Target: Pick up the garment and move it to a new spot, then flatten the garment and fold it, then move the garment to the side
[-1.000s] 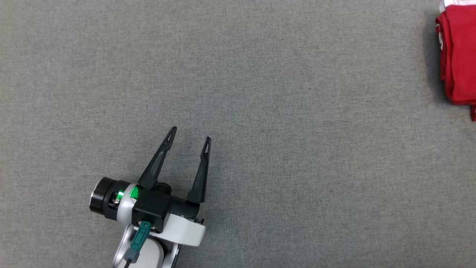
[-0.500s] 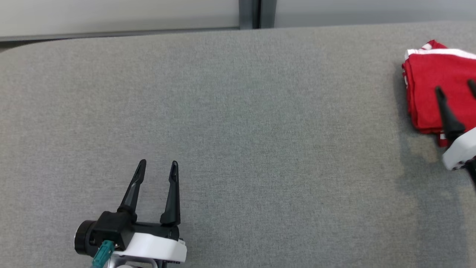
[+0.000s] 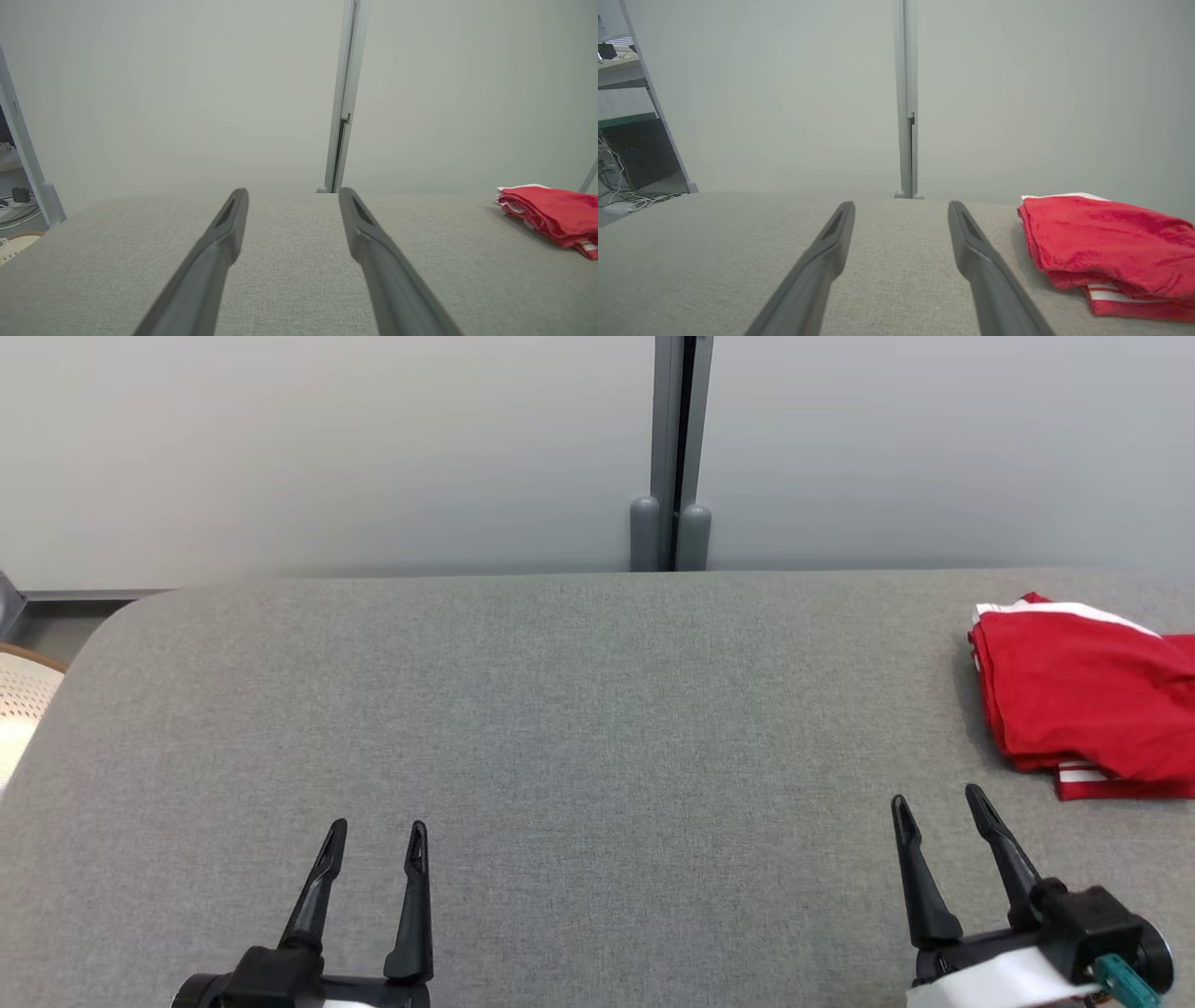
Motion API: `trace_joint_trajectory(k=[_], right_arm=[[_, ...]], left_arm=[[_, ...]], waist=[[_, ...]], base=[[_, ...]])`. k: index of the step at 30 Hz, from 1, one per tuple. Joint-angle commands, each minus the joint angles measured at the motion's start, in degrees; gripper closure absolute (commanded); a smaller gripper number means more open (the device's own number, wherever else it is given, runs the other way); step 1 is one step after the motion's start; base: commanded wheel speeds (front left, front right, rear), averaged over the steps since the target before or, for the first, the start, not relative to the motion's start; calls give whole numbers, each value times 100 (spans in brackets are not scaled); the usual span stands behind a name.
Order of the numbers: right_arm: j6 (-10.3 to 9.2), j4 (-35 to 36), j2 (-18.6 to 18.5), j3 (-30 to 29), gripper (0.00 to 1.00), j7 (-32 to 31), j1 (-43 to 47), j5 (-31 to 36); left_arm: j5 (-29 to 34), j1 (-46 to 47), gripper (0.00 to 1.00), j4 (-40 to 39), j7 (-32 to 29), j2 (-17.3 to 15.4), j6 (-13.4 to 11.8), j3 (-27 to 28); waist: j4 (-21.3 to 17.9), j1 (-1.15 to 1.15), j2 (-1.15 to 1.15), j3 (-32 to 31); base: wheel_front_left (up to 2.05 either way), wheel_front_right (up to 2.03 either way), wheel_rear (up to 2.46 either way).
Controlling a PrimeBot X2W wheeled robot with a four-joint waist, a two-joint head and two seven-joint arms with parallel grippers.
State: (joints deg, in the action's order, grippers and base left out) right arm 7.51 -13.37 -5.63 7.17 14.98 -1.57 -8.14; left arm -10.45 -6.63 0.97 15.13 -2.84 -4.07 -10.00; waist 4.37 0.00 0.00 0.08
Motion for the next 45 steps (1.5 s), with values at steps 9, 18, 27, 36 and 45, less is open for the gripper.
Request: trace_joint_trajectory(k=[9, 18, 27, 36, 45], right_arm=[[-4, 565, 215, -142, 0, 16, 855, 219], [-1, 453, 267, -126, 100, -4, 902, 54], [-1, 401, 208, -205, 100, -196, 742, -961], [-1, 329, 159, -293, 100, -411, 558, -2069], [-1, 281, 129, -381, 100, -593, 419, -2948]], left_arm=[[224, -382, 0, -67, -1, -14, 94, 209], [54, -407, 100, 140, -18, 14, 164, 142], [-946, -217, 100, 240, -197, -59, 256, 241], [-2040, 23, 100, 431, -400, -123, 397, 346], [-2908, 201, 100, 566, -572, -161, 504, 442]], waist=[[-45, 0, 0, -344], [-53, 0, 0, -357], [-78, 0, 0, -333], [-108, 0, 0, -304], [-136, 0, 0, -277]], base=[[0, 0, 0], [0, 0, 0], [0, 0, 0], [0, 0, 0], [0, 0, 0]])
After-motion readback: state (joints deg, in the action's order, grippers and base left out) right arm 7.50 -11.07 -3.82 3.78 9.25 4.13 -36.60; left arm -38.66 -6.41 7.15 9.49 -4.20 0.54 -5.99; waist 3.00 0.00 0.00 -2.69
